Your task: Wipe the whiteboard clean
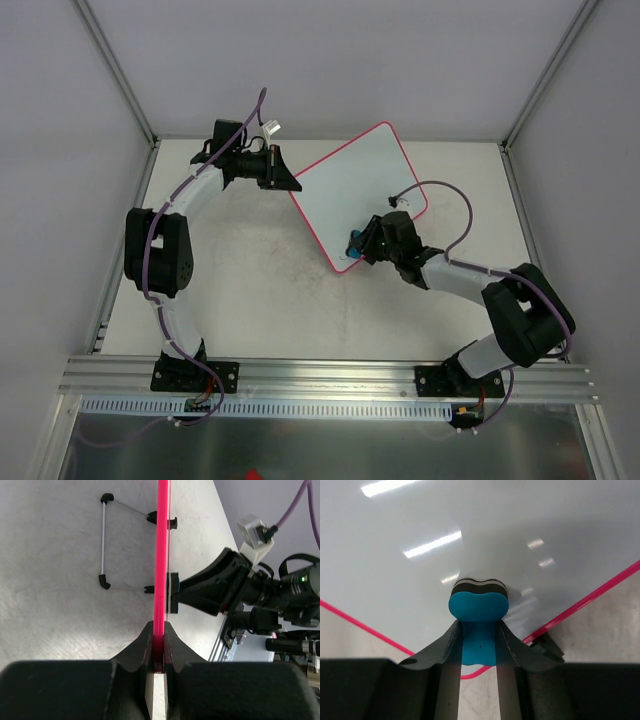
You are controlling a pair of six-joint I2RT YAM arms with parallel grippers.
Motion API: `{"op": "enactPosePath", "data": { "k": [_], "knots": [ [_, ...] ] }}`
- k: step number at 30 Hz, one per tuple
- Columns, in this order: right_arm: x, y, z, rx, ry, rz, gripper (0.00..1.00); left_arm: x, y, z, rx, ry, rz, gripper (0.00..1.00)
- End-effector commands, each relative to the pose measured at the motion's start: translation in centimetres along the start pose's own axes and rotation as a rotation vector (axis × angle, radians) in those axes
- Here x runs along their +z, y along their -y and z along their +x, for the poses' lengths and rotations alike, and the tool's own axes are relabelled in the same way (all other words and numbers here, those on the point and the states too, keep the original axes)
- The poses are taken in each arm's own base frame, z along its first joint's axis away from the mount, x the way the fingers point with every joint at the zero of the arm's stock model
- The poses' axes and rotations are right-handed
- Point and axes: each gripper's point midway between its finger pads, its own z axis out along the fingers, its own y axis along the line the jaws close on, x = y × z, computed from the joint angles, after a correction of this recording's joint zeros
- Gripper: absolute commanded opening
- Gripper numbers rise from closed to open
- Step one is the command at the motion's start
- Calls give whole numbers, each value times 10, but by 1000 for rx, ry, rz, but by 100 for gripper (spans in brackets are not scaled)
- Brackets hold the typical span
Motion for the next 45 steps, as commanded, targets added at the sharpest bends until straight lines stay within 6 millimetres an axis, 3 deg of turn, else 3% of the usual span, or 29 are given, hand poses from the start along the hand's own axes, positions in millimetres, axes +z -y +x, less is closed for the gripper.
{"op": "enactPosePath", "data": {
  "k": [1, 6, 9, 13, 14, 16, 17, 18, 21, 23, 27, 31, 32, 35, 39, 42, 45],
  "knots": [
    [-3, -10, 67, -19, -174, -35, 0, 5, 30, -5, 63, 14, 18, 0],
    [-8, -34, 88, -80, -196, -91, 0, 5, 29, -6, 44, 20, 2, 0],
    [-8, -37, 91, -105, -184, -74, 0, 5, 28, -6, 37, 20, -1, 0],
    [-10, -55, 91, -149, -195, -118, 0, 7, 28, -6, 38, 17, 0, 0],
    [-13, -72, 84, -170, -187, -154, 0, 7, 29, -7, 42, 19, 2, 0],
    [-24, -89, 72, -265, -176, -186, 0, 6, 29, -8, 43, 20, 3, 0],
    [-32, -115, 58, -302, -146, -235, 0, 7, 29, -9, 46, 21, 7, 0],
    [-39, -117, 55, -340, -159, -227, 0, 7, 29, -9, 43, 19, 9, 0],
    [-71, -154, 23, -431, -100, -324, 0, 8, 31, -12, 52, 19, 22, 0],
    [-91, -155, 11, -515, -85, -334, 0, 8, 30, -14, 54, 21, 22, 0],
    [-116, -136, -5, -679, -92, -251, 0, 10, 28, -15, 47, 18, 23, 0],
    [-133, -86, 3, -751, -157, -103, 0, 12, 26, -15, 51, 18, 19, 0],
    [-133, -64, 8, -752, -165, -38, 0, 12, 26, -15, 53, 19, 17, 0],
    [-150, -38, 11, -689, -147, 1, 0, 12, 24, -17, 52, 21, 15, 1],
    [-161, 21, 25, -555, -169, 164, 0, 14, 21, -18, 50, 20, 14, 3],
    [-164, 46, 35, -502, -212, 239, 0, 14, 20, -20, 51, 22, 13, 5],
    [-158, 59, 37, -506, -235, 296, 0, 14, 17, -20, 54, 22, 10, 6]
  ]
}}
